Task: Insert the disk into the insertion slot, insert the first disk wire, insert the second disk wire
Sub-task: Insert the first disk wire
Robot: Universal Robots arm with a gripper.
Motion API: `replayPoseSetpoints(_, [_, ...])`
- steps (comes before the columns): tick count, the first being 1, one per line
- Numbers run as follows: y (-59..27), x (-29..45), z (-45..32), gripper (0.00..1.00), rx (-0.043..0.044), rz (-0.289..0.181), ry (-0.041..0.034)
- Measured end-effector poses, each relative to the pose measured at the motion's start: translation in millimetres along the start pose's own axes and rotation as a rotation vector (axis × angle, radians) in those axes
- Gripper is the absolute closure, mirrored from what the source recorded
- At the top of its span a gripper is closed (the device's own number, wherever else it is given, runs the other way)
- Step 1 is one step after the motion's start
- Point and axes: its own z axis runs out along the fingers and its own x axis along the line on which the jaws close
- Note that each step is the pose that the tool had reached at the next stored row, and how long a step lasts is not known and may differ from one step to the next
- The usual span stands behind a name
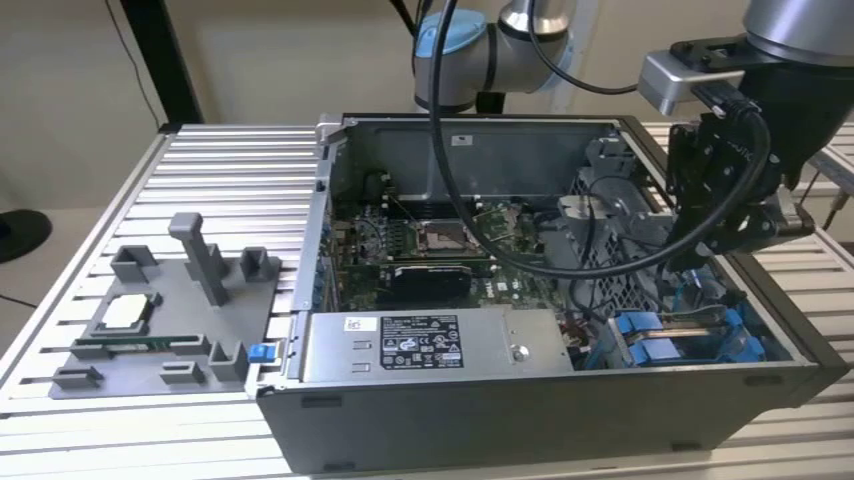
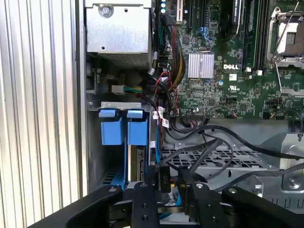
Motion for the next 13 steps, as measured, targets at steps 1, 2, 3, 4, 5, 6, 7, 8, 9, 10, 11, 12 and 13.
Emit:
replayPoseSetpoints(1, [0.0, 0.0, 0.0, 1.00, 0.0000, 0.000, 0.0000])
replayPoseSetpoints(2, [0.0, 0.0, 0.0, 1.00, 0.0000, 0.000, 0.0000])
replayPoseSetpoints(3, [0.0, 0.0, 0.0, 1.00, 0.0000, 0.000, 0.0000])
replayPoseSetpoints(4, [0.0, 0.0, 0.1, 1.00, 0.0000, 0.000, 0.0000])
replayPoseSetpoints(5, [0.0, 0.0, 0.0, 1.00, 0.0000, 0.000, 0.0000])
replayPoseSetpoints(6, [0.0, 0.0, 0.1, 1.00, 0.0000, 0.000, 0.0000])
replayPoseSetpoints(7, [0.0, 0.0, 0.1, 1.00, 0.0000, 0.000, 0.0000])
replayPoseSetpoints(8, [0.0, 0.0, 0.2, 1.00, 0.0000, 0.000, -0.0001])
replayPoseSetpoints(9, [0.0, 0.0, 0.2, 1.00, 0.0000, 0.000, 0.0000])
replayPoseSetpoints(10, [0.0, 0.0, 0.2, 1.00, 0.0000, 0.000, 0.0000])
replayPoseSetpoints(11, [0.0, 0.0, 0.2, 1.00, 0.0000, 0.000, 0.0000])
replayPoseSetpoints(12, [0.0, 0.0, 0.3, 1.00, 0.0000, 0.000, 0.0000])
replayPoseSetpoints(13, [-0.1, 0.1, 0.5, 1.00, -0.0002, 0.000, -0.0002])
